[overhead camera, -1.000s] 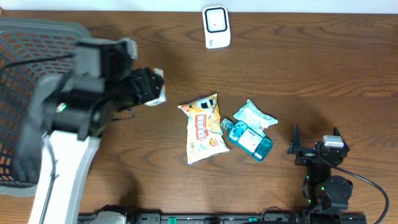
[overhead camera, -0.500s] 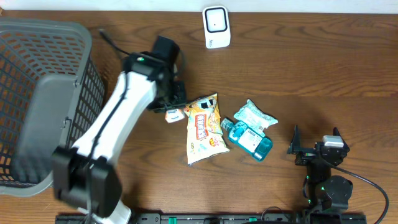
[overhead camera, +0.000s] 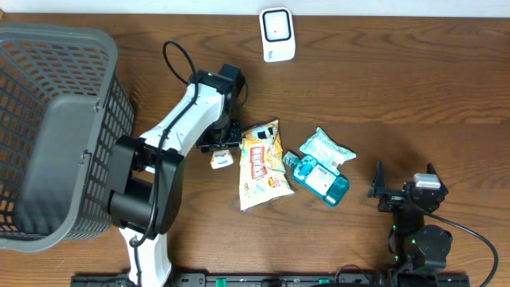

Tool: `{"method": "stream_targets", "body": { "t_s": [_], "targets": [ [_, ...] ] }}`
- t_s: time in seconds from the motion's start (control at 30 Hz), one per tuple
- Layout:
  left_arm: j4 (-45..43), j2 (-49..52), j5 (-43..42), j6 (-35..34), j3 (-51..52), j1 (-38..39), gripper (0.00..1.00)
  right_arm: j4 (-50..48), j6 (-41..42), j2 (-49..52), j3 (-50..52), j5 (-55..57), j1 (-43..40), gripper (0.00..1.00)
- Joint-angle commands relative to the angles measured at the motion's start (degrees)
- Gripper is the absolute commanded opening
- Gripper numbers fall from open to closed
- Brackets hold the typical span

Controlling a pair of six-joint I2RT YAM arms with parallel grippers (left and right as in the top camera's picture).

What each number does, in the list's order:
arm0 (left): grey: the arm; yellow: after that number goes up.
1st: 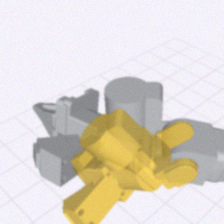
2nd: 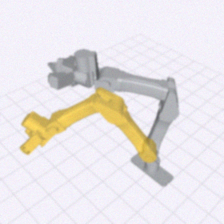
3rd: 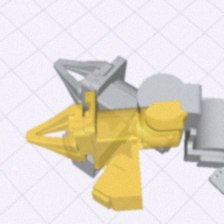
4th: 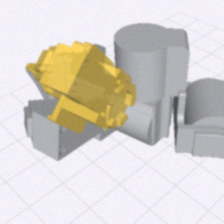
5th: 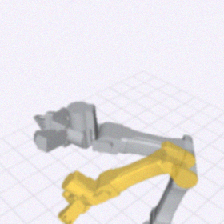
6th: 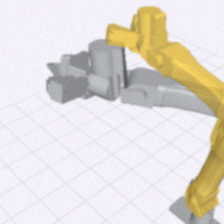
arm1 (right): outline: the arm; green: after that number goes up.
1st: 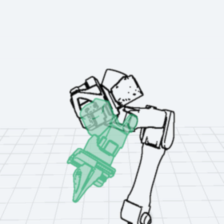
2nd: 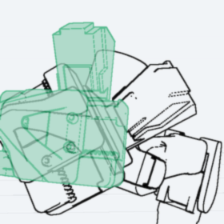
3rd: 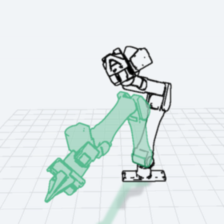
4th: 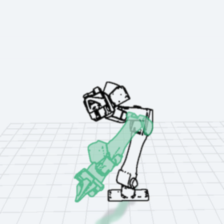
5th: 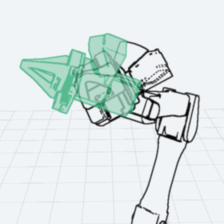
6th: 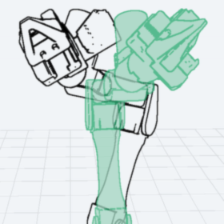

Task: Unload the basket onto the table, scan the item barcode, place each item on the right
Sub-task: 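Lift the orange tissue box out and place it left of the snack bag, then withdraw the left gripper back toward the basket side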

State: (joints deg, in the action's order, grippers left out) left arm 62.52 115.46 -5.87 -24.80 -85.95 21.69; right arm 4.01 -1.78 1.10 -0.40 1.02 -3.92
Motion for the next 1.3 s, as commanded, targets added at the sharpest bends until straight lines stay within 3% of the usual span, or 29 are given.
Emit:
{"method": "stream_targets", "body": {
  "t_s": [0.0, 0.07, 0.13, 0.47, 0.67, 1.0, 1.1, 1.17, 1.27],
  "targets": [
    [0.1, 0.1, 1.0, -0.8, 0.2, 0.0, 0.64, 0.1, -0.4, 0.0, 0.1, -0.1, -0.3, 0.99],
    [0.5, 0.1, 1.0, -0.8, 0.2, 0.0, 0.78, 0.1, -0.4, 0.0, 0.1, -0.1, -0.3, 0.99],
    [1.1, 0.0, 1.0, -0.9, 0.2, 0.0, 0.82, 0.1, -0.5, 0.0, 0.1, -0.1, -0.3, 0.99],
    [2.3, -2.5, 1.9, -1.0, 0.2, 1.6, 0.82, 0.2, -0.4, 0.0, 0.1, -0.1, -0.3, 0.99],
    [-0.6, -9.8, 11.3, -3.6, 0.2, 6.4, 0.82, 0.2, -0.5, 0.0, 0.1, -0.1, -0.3, 0.99],
    [-9.4, -29.9, 33.7, -4.2, 0.2, 23.1, 0.82, 0.1, -0.5, 0.0, 0.1, -0.1, -0.3, 0.99],
    [-10.6, -34.6, 44.0, -4.2, 0.2, 28.7, 0.82, 0.1, -0.4, 0.0, 0.1, -0.1, -0.3, 0.99],
    [-11.1, -37.9, 55.8, -4.2, 0.2, 32.5, 0.82, 0.1, -0.5, 0.0, 0.1, -0.1, -0.3, 0.99],
    [-13.6, -41.4, 70.9, -4.0, 0.2, 34.8, 0.98, 0.1, -0.5, 0.0, 0.1, -0.1, -0.3, 0.99]
  ]
}}
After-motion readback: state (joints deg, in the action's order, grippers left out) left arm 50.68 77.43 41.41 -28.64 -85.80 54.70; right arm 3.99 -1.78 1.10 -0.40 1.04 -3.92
